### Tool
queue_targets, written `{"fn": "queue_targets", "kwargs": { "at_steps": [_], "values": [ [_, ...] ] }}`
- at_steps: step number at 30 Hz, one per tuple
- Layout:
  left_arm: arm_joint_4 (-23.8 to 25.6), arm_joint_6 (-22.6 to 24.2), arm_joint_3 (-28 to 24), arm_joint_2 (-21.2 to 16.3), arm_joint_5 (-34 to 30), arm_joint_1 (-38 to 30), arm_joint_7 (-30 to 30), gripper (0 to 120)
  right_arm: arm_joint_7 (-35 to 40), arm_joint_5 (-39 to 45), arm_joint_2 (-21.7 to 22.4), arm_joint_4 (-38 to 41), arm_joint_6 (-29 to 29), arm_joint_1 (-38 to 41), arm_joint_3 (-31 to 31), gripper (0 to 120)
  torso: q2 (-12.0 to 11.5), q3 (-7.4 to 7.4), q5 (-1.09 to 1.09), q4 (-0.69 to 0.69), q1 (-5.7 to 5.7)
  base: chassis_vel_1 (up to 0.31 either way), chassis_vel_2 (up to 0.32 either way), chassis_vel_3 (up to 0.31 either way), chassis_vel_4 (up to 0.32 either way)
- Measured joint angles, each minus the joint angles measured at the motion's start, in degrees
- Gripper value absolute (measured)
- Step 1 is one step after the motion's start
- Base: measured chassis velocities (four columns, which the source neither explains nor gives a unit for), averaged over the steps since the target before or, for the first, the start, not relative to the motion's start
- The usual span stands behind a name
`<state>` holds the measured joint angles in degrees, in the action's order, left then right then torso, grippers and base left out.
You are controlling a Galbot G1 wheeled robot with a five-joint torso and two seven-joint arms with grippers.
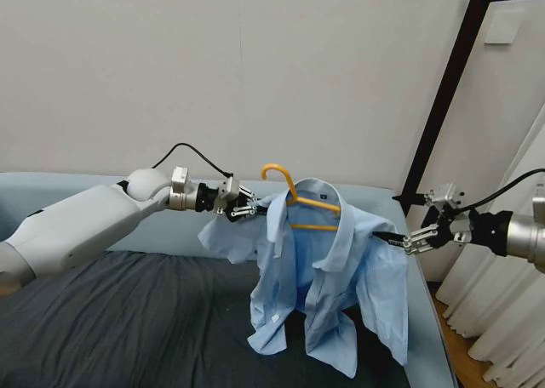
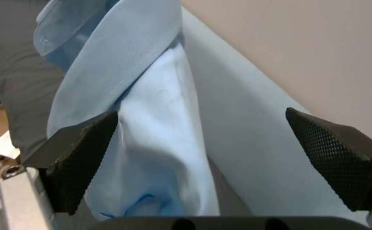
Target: Pick up the clothes from the sofa and hang them on the clothes hanger.
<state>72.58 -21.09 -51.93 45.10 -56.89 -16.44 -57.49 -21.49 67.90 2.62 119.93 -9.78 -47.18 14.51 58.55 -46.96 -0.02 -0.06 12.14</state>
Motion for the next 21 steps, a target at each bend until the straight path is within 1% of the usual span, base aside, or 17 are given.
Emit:
{"fn": "queue_targets", "kwargs": {
  "at_steps": [11,13,14,15,16,17,19,20,21],
  "values": [
    [0.8,1.4,-2.3,2.3,0.3,-1.1,0.0,2,0.5,-3.2,-0.8,1.9,-2.1,-1.0,-1.2,99,0.0,0.00,-0.01,-0.02,0.00,0.000,0.000,0.000,0.000],
    [0.8,1.5,-2.5,2.5,0.5,-1.3,-0.3,2,0.5,-3.0,-0.7,2.0,-2.1,-1.2,-1.3,95,0.0,0.00,0.00,-0.01,0.00,0.000,0.000,0.000,0.000],
    [0.6,1.6,-2.7,2.7,0.8,-1.3,-0.6,2,0.0,-3.0,-0.5,1.9,-2.1,-1.4,-1.4,88,0.0,0.00,-0.01,-0.01,0.00,0.000,0.000,0.000,0.000],
    [0.6,1.6,-2.7,2.7,0.8,-1.3,-0.6,2,0.0,-3.0,-0.5,1.9,-2.1,-1.4,-1.4,88,0.0,0.00,-0.01,-0.01,0.00,0.000,0.000,0.000,0.000],
    [0.5,1.6,-2.8,2.8,0.9,-1.4,-0.7,2,-0.3,-3.2,-0.4,1.9,-2.1,-1.5,-1.4,85,0.0,0.00,-0.01,-0.01,0.00,0.000,0.000,0.000,0.000],
    [0.5,1.6,-2.9,2.9,0.9,-1.5,-0.7,2,-0.5,-3.3,-0.4,1.9,-2.1,-1.6,-1.5,77,0.0,0.00,-0.01,0.00,0.00,0.000,0.000,0.000,0.000],
    [0.7,1.6,-3.0,3.0,0.9,-1.6,-0.8,2,-0.5,-3.4,-0.4,2.1,-2.1,-1.8,-1.7,69,0.0,0.00,-0.01,0.00,0.00,0.000,0.000,0.000,0.000],
    [0.7,1.6,-3.0,3.0,0.9,-1.6,-0.8,2,-0.5,-3.4,-0.4,2.1,-2.1,-1.8,-1.7,69,0.0,0.00,-0.01,0.00,0.00,0.000,0.000,0.000,0.000],
    [0.9,1.6,-3.1,3.0,0.9,-1.6,-0.8,2,-0.5,-3.5,-0.5,2.3,-2.1,-1.9,-1.8,66,0.0,0.00,-0.01,0.00,0.00,0.000,0.000,0.000,0.000]
  ]
}}
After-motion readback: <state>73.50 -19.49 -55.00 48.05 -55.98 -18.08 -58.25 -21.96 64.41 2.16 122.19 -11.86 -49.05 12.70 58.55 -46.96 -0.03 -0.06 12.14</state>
